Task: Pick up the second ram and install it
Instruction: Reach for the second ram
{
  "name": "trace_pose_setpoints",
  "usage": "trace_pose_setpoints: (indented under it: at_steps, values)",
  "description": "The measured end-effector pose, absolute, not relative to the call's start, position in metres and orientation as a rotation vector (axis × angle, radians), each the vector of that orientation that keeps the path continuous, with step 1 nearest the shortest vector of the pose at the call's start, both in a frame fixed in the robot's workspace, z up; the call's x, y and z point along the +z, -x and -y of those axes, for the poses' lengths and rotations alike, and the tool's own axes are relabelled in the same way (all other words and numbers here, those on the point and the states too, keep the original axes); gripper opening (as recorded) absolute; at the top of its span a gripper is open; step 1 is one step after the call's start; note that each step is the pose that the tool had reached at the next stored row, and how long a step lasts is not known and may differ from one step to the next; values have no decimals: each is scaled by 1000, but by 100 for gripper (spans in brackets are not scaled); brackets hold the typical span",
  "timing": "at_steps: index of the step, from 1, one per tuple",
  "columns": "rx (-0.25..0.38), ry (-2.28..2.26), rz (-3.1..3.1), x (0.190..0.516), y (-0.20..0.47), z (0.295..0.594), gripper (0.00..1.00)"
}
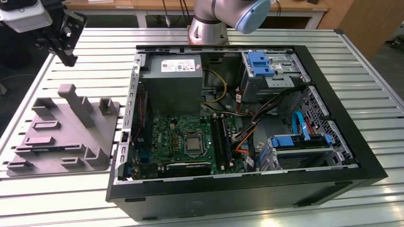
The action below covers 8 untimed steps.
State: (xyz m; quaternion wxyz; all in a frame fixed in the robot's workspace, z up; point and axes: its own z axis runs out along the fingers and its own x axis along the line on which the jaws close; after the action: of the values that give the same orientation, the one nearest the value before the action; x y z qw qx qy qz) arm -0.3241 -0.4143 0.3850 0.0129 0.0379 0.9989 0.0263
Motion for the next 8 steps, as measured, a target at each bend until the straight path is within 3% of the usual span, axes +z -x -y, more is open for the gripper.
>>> trace_pose_setpoints:
  at_steps: [8]
  values:
    - [82, -118, -3113, 385, 341, 415, 10]
